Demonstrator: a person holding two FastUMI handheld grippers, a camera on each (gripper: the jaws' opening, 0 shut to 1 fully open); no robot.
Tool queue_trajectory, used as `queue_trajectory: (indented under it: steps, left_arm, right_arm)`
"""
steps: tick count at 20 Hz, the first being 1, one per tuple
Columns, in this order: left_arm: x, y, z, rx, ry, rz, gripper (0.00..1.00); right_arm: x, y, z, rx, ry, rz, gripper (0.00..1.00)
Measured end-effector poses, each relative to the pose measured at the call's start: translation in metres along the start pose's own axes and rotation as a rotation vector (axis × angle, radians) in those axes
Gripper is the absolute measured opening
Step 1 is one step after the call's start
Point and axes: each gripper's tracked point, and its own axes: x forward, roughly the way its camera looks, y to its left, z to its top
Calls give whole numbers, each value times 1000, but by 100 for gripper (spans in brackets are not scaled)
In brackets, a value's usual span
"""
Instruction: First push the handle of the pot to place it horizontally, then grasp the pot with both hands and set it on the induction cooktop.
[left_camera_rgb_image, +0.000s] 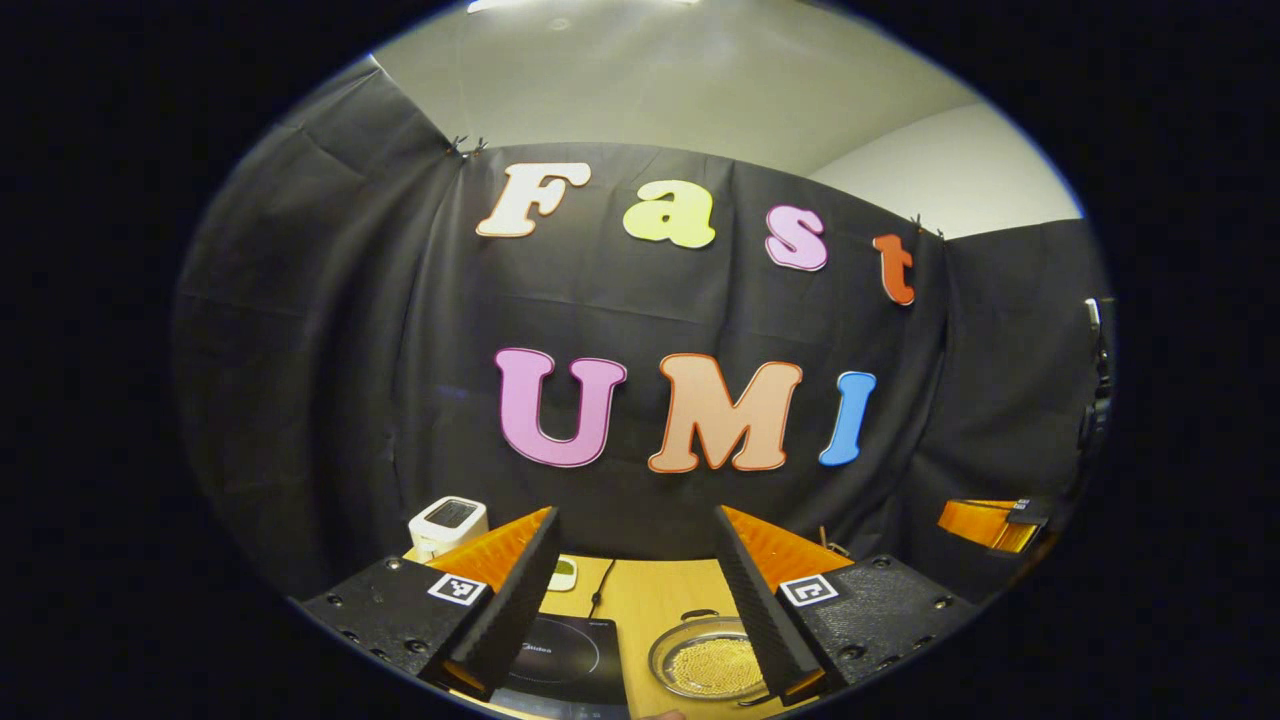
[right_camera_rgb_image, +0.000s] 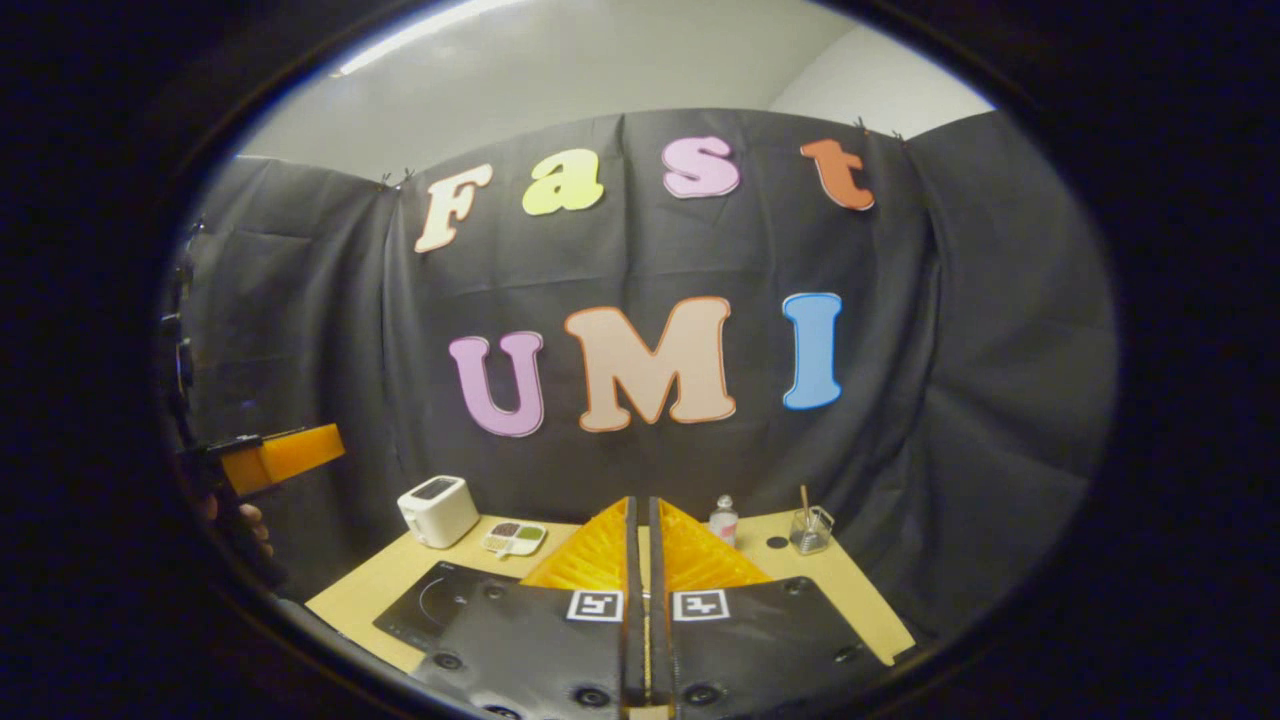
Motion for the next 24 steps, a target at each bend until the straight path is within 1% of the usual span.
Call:
queue_trajectory:
  steps: [1, 2, 3, 5, 6, 7, 8, 9, 11, 12, 13, 17, 24]
  left_arm:
    - [1, 1, 0, -6, 4, 10, 91]
    - [2, 4, -4, -7, 11, 24, 91]
    - [3, 8, -5, -5, 12, 42, 91]
    - [3, 16, -9, -12, 18, 71, 91]
    - [2, 18, -14, -12, 28, 83, 91]
    - [2, 21, -17, -11, 31, 96, 91]
    - [3, 24, -19, -9, 33, 105, 91]
    - [3, 26, -20, -6, 39, 113, 91]
    - [1, 31, -24, 5, 41, 126, 91]
    - [0, 33, -24, 10, 39, 132, 86]
    - [-1, 35, -25, 13, 39, 136, 86]
    - [-4, 46, -34, 3, 47, 156, 86]
    - [-14, 63, -41, -25, 52, 195, 86]
  right_arm:
    - [6, 1, -8, -4, 16, 16, 2]
    - [12, 1, -15, -3, 36, 27, 0]
    - [18, 5, -26, 6, 60, 48, 0]
    - [27, 12, -45, 12, 106, 83, 10]
    - [31, 14, -53, 7, 127, 98, 2]
    - [32, 18, -64, 4, 149, 114, 3]
    - [36, 22, -75, 2, 171, 130, 0]
    - [40, 26, -88, -1, 199, 142, 3]
    - [45, 34, -119, -6, 266, 174, 2]
    - [47, 39, -137, -17, 304, 191, 0]
    - [46, 43, -157, -34, 344, 205, 3]
    - [38, 56, -223, -103, 488, 242, 3]
    - [29, 73, -299, -139, 671, 294, 3]
